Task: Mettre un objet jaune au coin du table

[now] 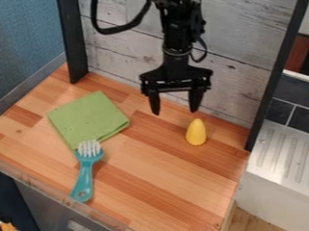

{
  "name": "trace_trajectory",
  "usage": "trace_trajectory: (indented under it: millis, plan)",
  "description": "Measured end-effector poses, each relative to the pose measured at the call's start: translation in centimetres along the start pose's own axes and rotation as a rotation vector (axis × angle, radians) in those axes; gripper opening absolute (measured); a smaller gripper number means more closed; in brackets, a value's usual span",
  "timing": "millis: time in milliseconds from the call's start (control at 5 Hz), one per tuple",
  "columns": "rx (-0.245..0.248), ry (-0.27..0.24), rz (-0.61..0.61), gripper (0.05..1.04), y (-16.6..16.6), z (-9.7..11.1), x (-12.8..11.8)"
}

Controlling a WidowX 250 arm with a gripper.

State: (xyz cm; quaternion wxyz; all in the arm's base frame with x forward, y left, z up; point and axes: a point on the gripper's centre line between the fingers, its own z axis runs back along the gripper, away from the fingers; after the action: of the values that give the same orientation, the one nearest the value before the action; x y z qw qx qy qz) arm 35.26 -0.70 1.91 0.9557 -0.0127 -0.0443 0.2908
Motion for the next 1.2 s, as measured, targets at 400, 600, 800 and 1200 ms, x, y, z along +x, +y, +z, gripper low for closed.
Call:
trace_trajectory:
  millis: [400, 600, 800, 1200]
  plan:
    - [-0.054, 0.011, -0.138, 1.000, -2.6, -0.9, -0.7]
    - [-0.051, 0.026, -0.162, 1.000, -3.5, -1.5, -1.0]
    - [-0.025, 0.041, -0.173, 1.000, -3.6, -2.3, -1.2]
    - [-0.007, 0.058, -0.181, 0.667, -3.7, -3.5, -1.4]
